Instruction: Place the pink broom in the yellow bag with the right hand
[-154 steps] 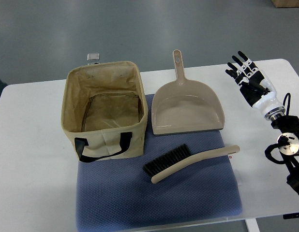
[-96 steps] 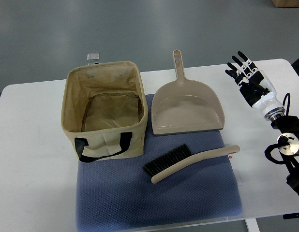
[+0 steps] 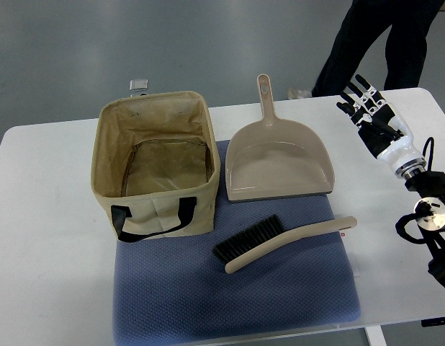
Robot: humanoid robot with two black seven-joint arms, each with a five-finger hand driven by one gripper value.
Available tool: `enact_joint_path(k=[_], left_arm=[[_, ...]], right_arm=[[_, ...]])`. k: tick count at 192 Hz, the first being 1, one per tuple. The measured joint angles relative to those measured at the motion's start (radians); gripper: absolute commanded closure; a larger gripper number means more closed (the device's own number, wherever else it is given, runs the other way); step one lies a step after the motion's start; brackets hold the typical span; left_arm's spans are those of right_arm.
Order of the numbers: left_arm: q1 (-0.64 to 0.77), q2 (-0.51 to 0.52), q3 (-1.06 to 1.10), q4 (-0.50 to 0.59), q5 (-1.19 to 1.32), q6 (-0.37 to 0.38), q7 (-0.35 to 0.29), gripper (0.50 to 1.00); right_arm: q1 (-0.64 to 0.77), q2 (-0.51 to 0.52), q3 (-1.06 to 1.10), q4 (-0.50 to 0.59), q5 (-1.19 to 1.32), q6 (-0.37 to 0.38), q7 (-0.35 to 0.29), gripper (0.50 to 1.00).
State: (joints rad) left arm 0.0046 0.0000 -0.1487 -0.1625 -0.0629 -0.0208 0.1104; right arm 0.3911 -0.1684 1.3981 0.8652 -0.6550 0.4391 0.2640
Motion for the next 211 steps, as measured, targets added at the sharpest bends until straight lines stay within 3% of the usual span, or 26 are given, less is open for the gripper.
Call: enact_joint_path(k=[211], left_arm=[[0.000,0.000,0.000,0.000,0.000,0.000,0.000,0.500]], right_arm=[[0.011,-0.001,-0.012,0.000,-0.001,-0.007,-0.004,0.572]])
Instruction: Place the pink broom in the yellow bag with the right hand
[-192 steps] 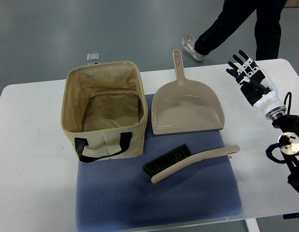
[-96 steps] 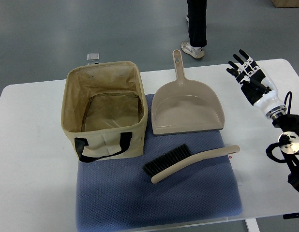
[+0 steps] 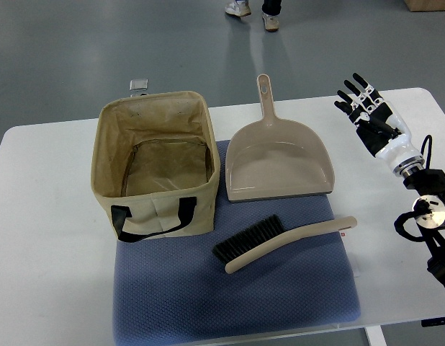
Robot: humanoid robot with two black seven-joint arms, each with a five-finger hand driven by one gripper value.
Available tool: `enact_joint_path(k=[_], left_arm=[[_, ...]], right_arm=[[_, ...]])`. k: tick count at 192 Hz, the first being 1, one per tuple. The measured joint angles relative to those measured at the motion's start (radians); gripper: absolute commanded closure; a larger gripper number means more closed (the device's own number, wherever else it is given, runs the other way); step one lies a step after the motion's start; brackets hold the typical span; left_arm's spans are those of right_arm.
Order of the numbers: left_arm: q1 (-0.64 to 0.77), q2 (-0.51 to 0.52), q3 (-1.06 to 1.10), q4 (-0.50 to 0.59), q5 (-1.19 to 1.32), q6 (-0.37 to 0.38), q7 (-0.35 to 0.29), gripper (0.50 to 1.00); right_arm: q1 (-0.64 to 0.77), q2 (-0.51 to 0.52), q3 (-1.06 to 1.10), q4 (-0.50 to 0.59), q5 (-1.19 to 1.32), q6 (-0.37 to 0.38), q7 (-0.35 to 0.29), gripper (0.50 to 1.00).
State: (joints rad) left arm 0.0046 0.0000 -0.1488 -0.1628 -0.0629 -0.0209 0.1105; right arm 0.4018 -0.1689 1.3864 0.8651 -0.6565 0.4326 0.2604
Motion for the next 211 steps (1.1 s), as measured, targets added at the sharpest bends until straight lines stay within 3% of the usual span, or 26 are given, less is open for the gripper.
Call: enact_joint_path(k=[159,211], left_arm=[[0.000,0.000,0.000,0.000,0.000,0.000,0.000,0.500],[0.000,0.000,0.000,0.000,0.000,0.000,0.000,0.500]], right_arm=[[0.000,-0.032,-0.024,0.009,-0.005,0.003,0.009,0.574],[0.032,-0.169,-0.182,0.016,-0.020,0.008,0.101,0.576]])
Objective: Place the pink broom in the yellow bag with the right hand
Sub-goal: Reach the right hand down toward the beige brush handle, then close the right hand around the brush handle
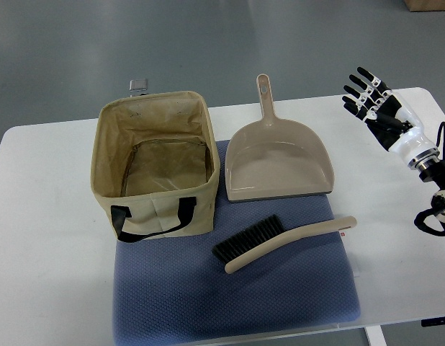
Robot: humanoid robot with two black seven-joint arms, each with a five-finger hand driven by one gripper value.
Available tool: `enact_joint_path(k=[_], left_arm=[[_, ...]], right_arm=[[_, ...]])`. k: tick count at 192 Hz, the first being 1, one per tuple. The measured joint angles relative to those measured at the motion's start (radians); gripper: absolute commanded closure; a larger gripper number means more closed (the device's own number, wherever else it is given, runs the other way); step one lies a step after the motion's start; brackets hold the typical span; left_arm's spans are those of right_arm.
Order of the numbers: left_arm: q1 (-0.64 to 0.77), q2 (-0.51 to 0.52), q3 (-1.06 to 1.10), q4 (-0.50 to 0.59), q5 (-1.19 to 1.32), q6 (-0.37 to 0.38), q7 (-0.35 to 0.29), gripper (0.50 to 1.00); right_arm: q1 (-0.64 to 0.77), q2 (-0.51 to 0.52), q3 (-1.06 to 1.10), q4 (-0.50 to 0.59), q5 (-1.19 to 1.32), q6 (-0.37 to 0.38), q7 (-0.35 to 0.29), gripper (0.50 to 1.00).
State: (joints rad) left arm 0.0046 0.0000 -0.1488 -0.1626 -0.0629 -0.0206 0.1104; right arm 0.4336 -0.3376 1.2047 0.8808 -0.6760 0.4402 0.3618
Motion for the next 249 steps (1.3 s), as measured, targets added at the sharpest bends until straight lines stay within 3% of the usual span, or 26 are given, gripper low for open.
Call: enact_joint_path(k=[27,60,94,135,186,228,249], left_arm=[[0.000,0.000,0.000,0.000,0.000,0.000,0.000,0.500],[0.000,0.000,0.000,0.000,0.000,0.000,0.000,0.500],[0.000,0.000,0.000,0.000,0.000,-0.001,0.000,0.500],[0.000,0.000,0.000,0.000,0.000,0.000,0.000,0.500],[0.000,0.000,0.000,0.000,0.000,0.000,0.000,0.500],[0.000,0.000,0.000,0.000,0.000,0.000,0.000,0.500],[0.000,0.000,0.000,0.000,0.000,0.000,0.000,0.500]], right_arm=[[0.013,-0.100,-0.133,0.054,-0.079,0.003,0.074,0.581],[0.016,-0.198,-0.259,0.184,-0.356,-0.015,0.182,0.599],[0.017,-0.293,-0.389,0.356,-0.635,-0.132,0.222,0.597],[0.033,-0.371,-0.534,0.545,-0.884,-0.233,0.203,0.599],[0.032,-0.370,-0.622,0.573,-1.054,-0.330,0.093,0.634],[0.031,-0.376,-0.658,0.564,-1.148,-0.366,0.043,0.711],[0.031,-0.377,-0.663,0.558,-1.171,-0.374,0.027,0.775]])
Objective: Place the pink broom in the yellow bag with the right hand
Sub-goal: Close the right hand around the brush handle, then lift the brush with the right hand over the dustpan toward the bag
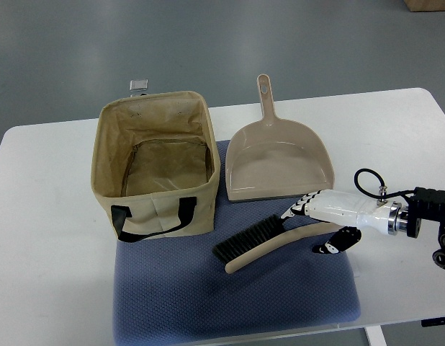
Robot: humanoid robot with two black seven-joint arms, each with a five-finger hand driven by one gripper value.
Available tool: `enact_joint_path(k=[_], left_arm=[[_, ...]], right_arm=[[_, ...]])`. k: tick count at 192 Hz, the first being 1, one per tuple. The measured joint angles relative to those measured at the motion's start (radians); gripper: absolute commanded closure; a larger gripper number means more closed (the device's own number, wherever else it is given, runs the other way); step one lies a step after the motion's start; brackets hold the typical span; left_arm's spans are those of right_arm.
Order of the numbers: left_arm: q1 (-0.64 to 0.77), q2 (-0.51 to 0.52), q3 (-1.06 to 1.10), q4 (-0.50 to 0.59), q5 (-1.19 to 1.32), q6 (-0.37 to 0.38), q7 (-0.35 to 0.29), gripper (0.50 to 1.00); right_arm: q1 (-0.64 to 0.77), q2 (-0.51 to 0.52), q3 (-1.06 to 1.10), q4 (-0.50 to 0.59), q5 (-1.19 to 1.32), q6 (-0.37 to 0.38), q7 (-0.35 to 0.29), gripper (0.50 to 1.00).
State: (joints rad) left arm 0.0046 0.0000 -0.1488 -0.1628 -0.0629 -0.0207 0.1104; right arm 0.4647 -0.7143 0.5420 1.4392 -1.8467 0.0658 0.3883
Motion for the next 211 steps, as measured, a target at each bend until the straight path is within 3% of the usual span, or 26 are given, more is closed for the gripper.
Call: enact_joint_path(k=[12,23,38,95,110,117,158,211], left_arm=[[0.000,0.000,0.000,0.000,0.000,0.000,0.000,0.500],[0.000,0.000,0.000,0.000,0.000,0.000,0.000,0.500],[0.000,0.000,0.000,0.000,0.000,0.000,0.000,0.500],[0.000,0.000,0.000,0.000,0.000,-0.001,0.000,0.500],[0.000,0.000,0.000,0.000,0.000,0.000,0.000,0.500],[0.000,0.000,0.000,0.000,0.000,0.000,0.000,0.500],[0.000,0.000,0.000,0.000,0.000,0.000,0.000,0.500],[0.000,0.000,0.000,0.000,0.000,0.000,0.000,0.500]], right_arm=[[-0.001,0.000,-0.001,-0.002,-0.009,-0.007,-0.010,0.793],[-0.002,0.002,-0.002,-0.004,-0.017,-0.011,-0.015,0.846],[-0.003,0.004,-0.002,-0.011,-0.031,-0.014,-0.019,0.867],[-0.008,0.010,-0.011,-0.026,-0.062,-0.024,-0.023,0.881],[-0.008,0.010,-0.015,-0.033,-0.068,-0.034,-0.023,0.940],[-0.008,0.011,-0.016,-0.038,-0.072,-0.039,-0.023,1.000],[-0.005,0.011,-0.016,-0.053,-0.081,-0.070,-0.023,1.000],[0.054,-0.030,0.008,-0.054,-0.052,-0.172,-0.019,1.000]])
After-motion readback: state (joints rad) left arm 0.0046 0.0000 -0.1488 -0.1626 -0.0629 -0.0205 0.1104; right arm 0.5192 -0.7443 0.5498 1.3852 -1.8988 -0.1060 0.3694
